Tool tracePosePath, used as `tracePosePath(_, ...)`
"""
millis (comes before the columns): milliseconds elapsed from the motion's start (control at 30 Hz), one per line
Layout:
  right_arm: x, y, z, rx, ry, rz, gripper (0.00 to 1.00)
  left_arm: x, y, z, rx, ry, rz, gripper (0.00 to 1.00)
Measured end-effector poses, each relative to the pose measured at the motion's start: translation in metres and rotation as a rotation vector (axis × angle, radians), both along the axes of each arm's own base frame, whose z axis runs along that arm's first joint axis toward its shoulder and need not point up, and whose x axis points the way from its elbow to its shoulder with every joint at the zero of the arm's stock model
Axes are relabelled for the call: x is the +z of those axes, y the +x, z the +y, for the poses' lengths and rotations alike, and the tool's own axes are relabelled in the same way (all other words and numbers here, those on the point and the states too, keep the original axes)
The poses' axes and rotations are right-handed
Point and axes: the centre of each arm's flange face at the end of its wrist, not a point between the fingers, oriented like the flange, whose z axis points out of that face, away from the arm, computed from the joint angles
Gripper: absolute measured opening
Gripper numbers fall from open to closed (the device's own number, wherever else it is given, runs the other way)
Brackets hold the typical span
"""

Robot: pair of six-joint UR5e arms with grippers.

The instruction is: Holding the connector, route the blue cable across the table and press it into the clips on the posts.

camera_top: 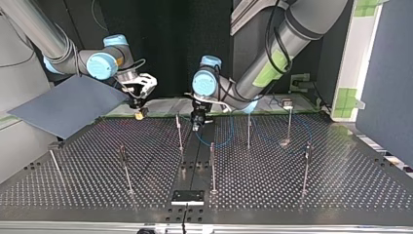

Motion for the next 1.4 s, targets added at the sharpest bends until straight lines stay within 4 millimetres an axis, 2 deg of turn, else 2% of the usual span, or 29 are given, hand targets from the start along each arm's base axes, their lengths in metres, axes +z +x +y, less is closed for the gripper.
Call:
tracePosePath(167, 0.007, -0.004, -0.012, -0.007, -0.012, -0.018, 0.0, -0.001, 0.008, 0.005, -0.014, -0.002, 0.002, 0.0)
tracePosePath(333, 0.006, -0.008, -0.022, -0.007, -0.011, -0.025, 0.0, -0.015, 0.013, 0.008, -0.022, 0.02, 0.027, 0.0)
tracePosePath(500, 0.006, -0.009, -0.025, 0.0, -0.009, -0.026, 0.0, -0.019, 0.014, 0.01, -0.018, 0.045, 0.044, 0.0)
tracePosePath(533, 0.007, -0.009, -0.025, 0.001, -0.01, -0.026, 0.0, -0.019, 0.014, 0.011, -0.016, 0.051, 0.046, 0.07)
tracePosePath(567, 0.007, -0.009, -0.025, 0.001, -0.01, -0.025, 0.0, -0.02, 0.014, 0.011, -0.014, 0.056, 0.049, 0.22)
tracePosePath(600, 0.007, -0.009, -0.025, 0.001, -0.011, -0.025, 0.0, -0.02, 0.013, 0.011, -0.011, 0.064, 0.052, 0.22)
tracePosePath(667, 0.008, -0.008, -0.026, 0.001, -0.014, -0.025, 0.0, -0.021, 0.011, 0.012, -0.001, 0.085, 0.062, 0.55)
tracePosePath(733, 0.01, -0.008, -0.028, 0.002, -0.018, -0.026, 0.0, -0.022, 0.009, 0.014, 0.01, 0.112, 0.072, 0.55)
tracePosePath(767, 0.01, -0.008, -0.028, 0.002, -0.019, -0.026, 0.0, -0.023, 0.008, 0.014, 0.016, 0.124, 0.077, 1.0)
tracePosePath(1067, 0.017, -0.007, -0.034, 0.008, -0.043, -0.016, 0.0, -0.022, -0.003, 0.018, 0.066, 0.224, 0.121, 1.0)
tracePosePath(1400, 0.027, -0.02, -0.05, -0.013, -0.054, -0.007, 0.0, 0.012, -0.027, 0.015, 0.109, 0.261, 0.146, 1.0)
